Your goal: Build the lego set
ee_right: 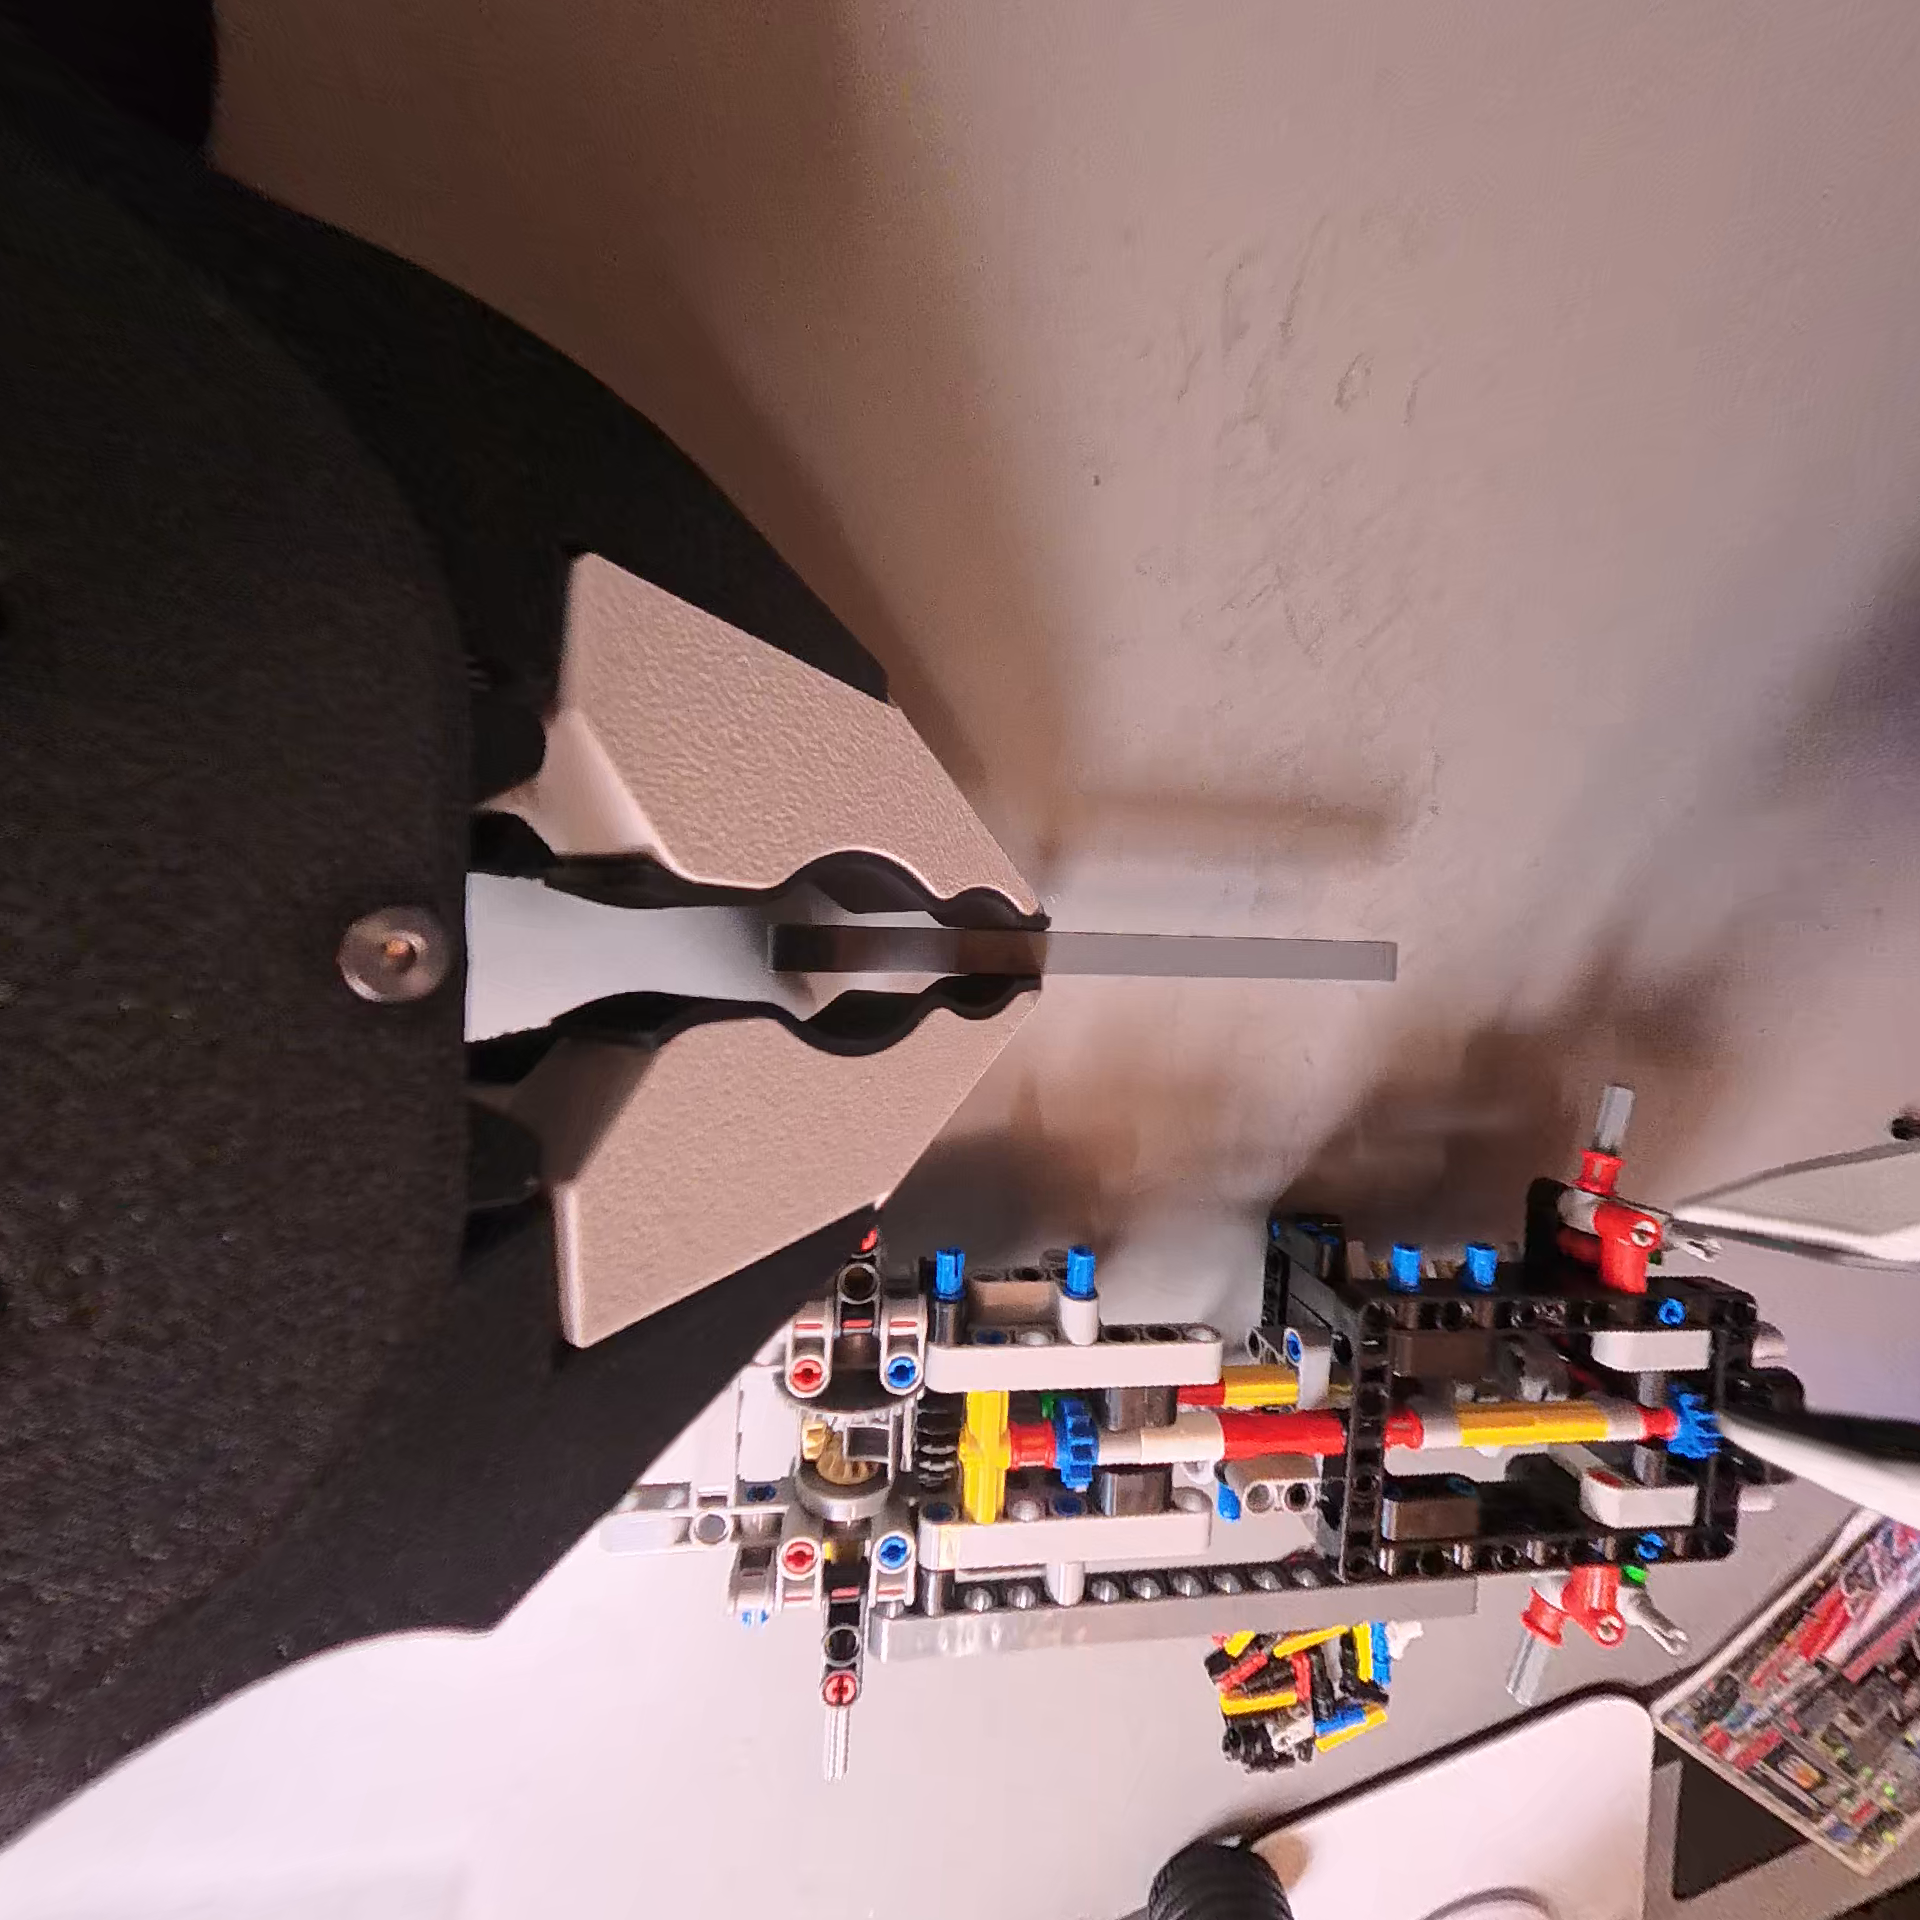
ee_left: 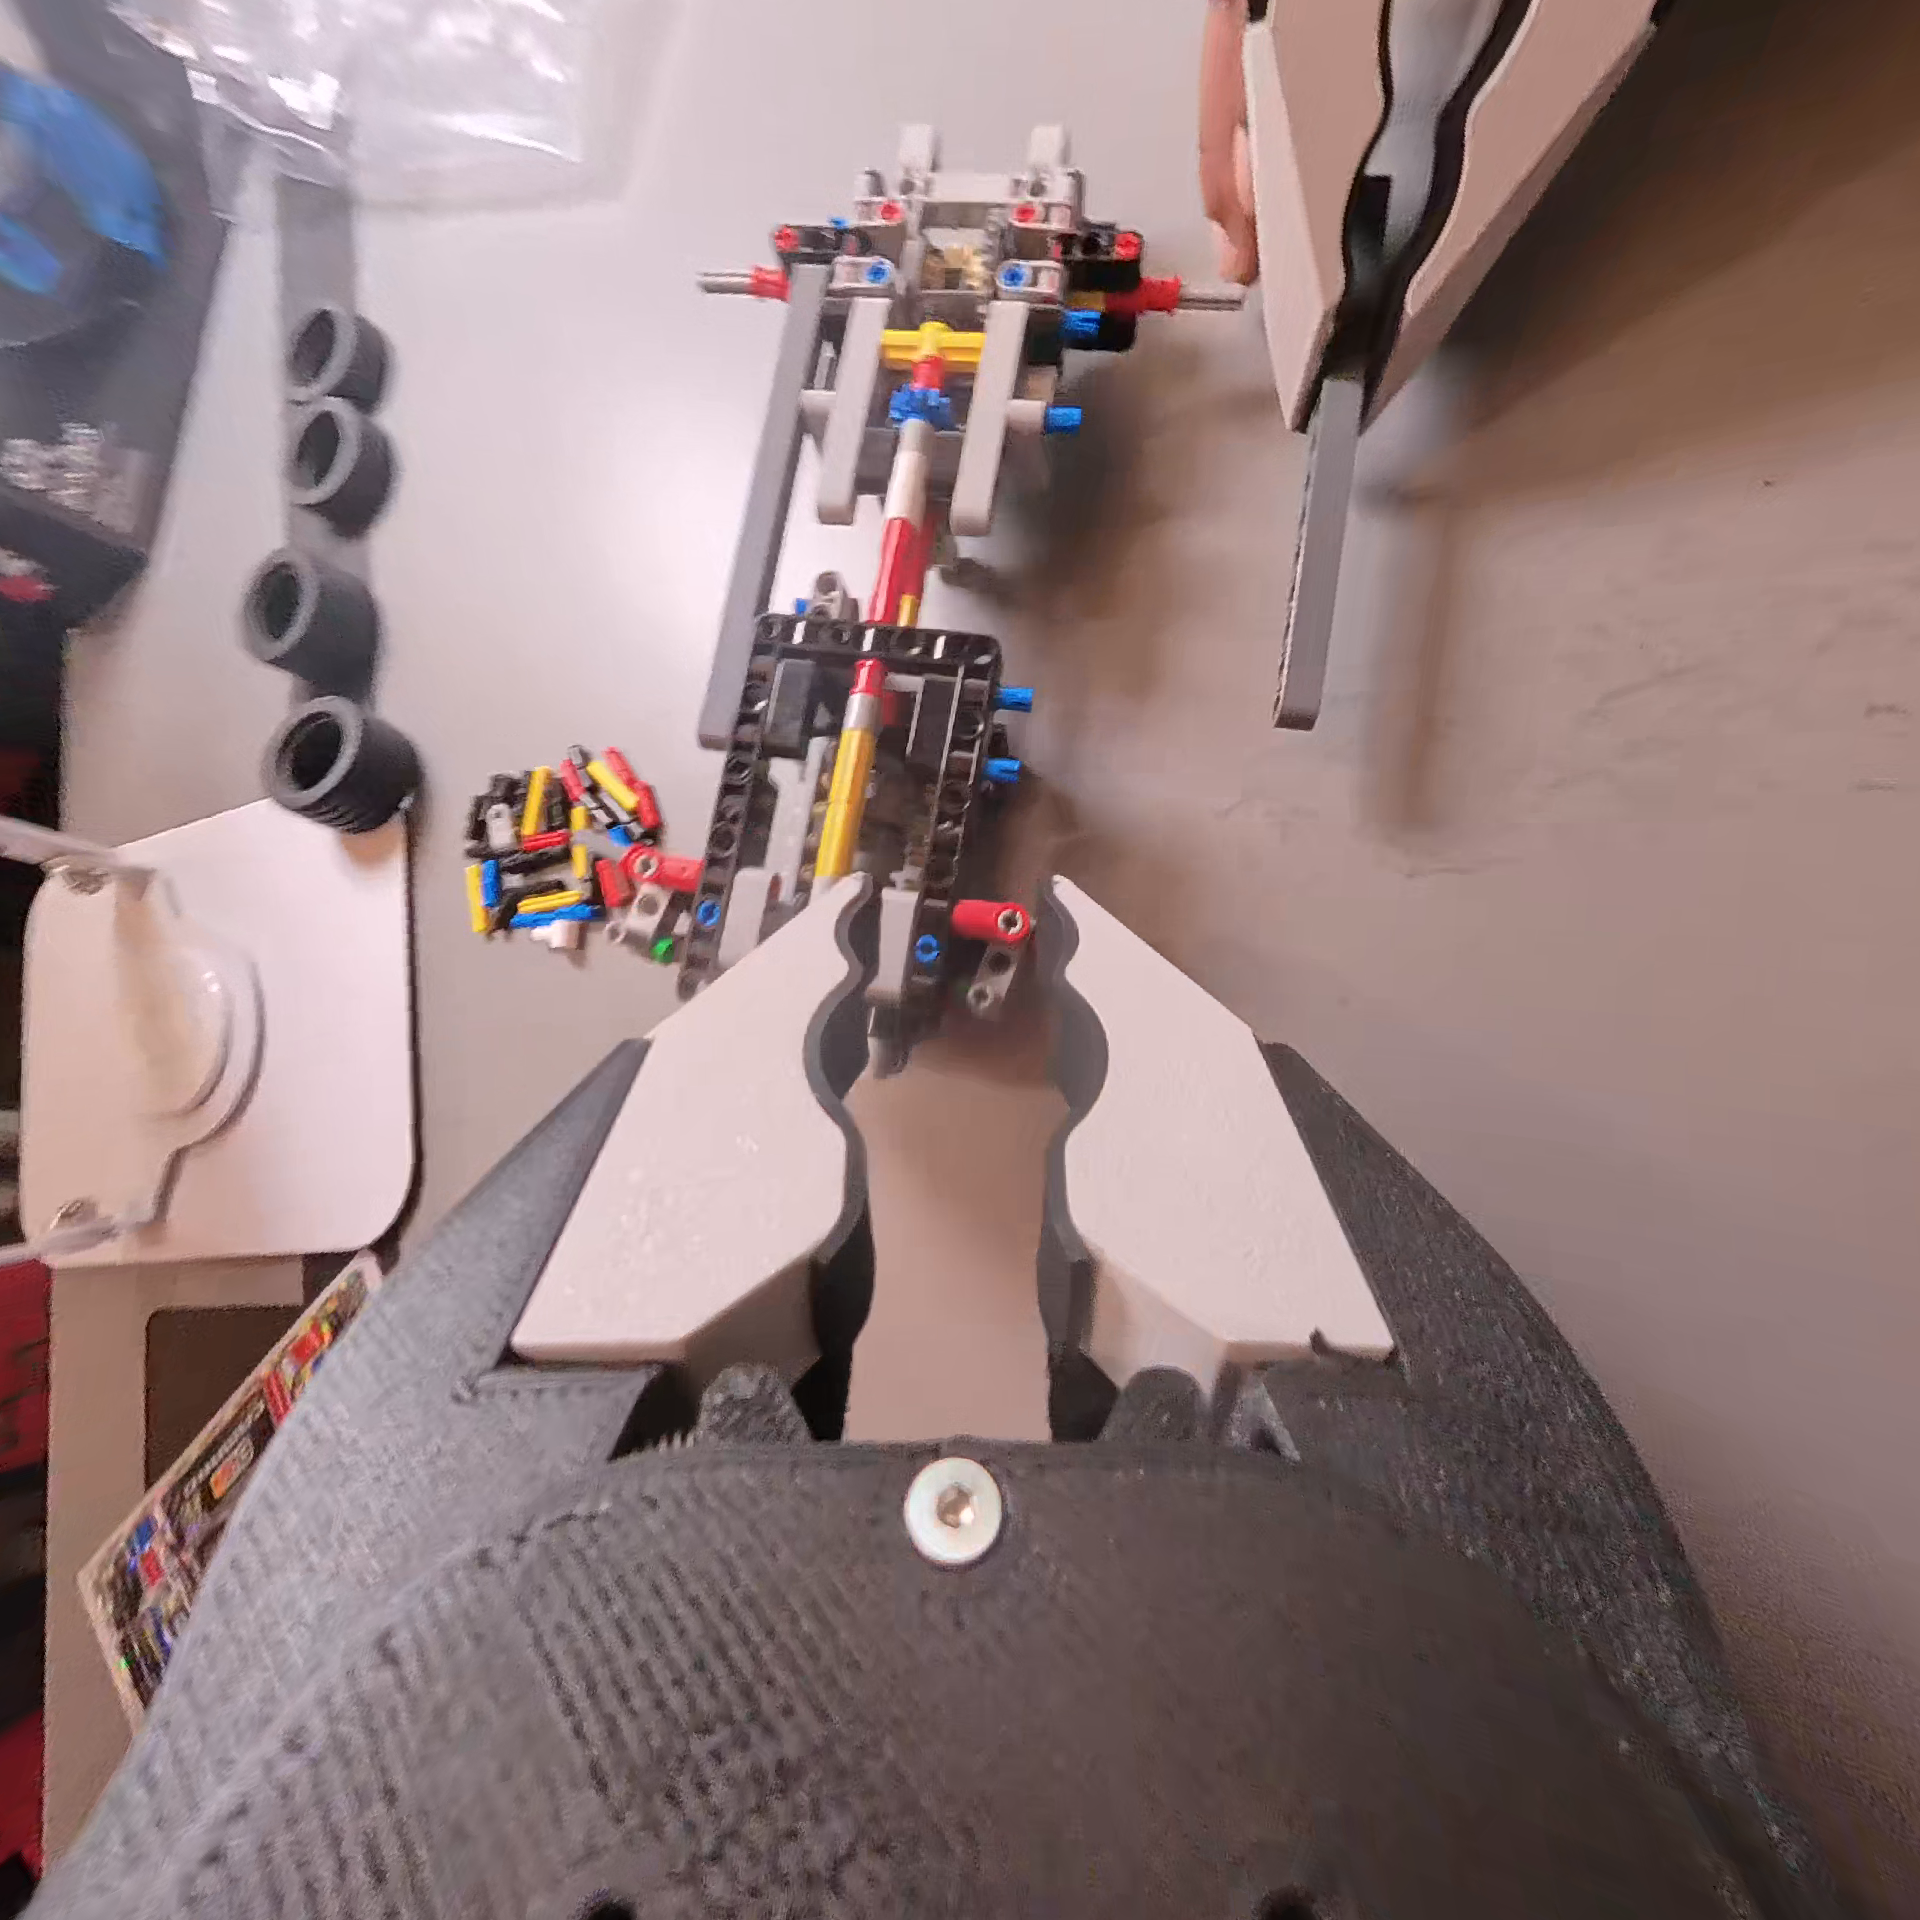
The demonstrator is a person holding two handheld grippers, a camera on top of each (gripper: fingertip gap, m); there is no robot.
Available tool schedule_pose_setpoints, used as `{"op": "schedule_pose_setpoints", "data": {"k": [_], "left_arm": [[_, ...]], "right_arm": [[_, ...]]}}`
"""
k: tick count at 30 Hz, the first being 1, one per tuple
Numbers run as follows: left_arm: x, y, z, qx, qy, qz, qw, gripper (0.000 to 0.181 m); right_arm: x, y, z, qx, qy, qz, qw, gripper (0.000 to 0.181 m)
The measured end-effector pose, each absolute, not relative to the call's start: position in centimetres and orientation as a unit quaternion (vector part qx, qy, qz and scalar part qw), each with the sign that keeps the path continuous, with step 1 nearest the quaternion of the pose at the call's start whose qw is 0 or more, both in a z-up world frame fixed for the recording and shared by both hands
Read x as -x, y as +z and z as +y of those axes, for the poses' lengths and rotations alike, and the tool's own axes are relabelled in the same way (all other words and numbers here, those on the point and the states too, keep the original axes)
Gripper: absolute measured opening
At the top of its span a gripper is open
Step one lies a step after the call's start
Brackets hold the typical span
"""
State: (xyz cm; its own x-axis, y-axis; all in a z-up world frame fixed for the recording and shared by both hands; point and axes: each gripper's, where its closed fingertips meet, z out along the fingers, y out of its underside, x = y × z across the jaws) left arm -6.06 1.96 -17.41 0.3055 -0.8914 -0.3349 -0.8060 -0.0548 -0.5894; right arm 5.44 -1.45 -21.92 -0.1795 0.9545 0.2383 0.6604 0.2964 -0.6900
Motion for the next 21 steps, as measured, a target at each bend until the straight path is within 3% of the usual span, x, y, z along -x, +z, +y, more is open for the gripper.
{"op": "schedule_pose_setpoints", "data": {"k": [9, 21], "left_arm": [[4.4, -20.1, 3.6, 0.706, 0.023, 0.656, 0.265, 0.012], [2.5, -20.0, -1.5, 0.72, -0.008, 0.634, 0.282, 0.008]], "right_arm": [[-5.4, -21.5, -1.3, 0.544, 0.246, -0.724, 0.345, 0.005], [-5.5, -19.5, -2.0, 0.527, 0.24, -0.743, 0.335, 0.004]]}}
